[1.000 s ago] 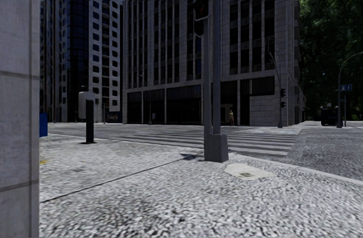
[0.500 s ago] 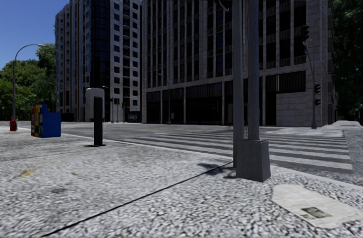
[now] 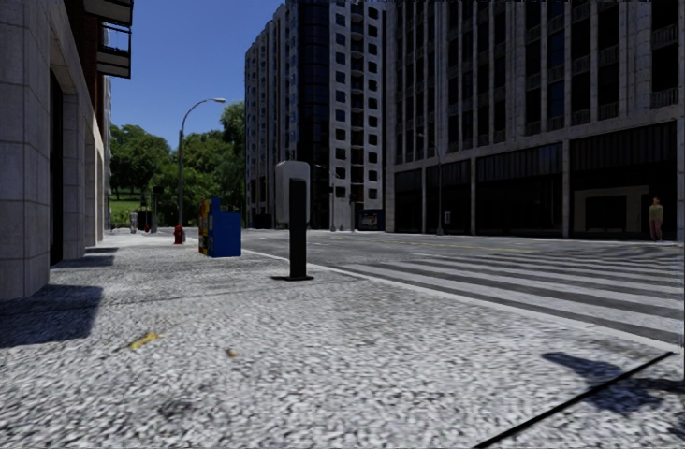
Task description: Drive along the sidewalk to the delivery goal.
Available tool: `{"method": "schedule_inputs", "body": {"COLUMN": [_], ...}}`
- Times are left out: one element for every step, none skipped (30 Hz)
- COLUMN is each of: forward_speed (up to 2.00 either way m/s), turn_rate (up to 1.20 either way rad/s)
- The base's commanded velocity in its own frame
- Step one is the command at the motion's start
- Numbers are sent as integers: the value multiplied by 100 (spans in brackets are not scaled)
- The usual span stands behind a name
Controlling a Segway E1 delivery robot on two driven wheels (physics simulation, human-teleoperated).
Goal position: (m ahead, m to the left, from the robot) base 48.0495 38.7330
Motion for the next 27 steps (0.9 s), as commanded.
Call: {"method": "schedule_inputs", "body": {"forward_speed": [177,177,177,177,177,177,177,177,177,177,177,177,177,177,177,177,177,177,177,177,177,177,177,177,177,177,177], "turn_rate": [76,76,76,75,75,72,68,68,67,64,63,62,62,62,62,62,62,62,62,62,62,62,62,62,62,62,62]}}
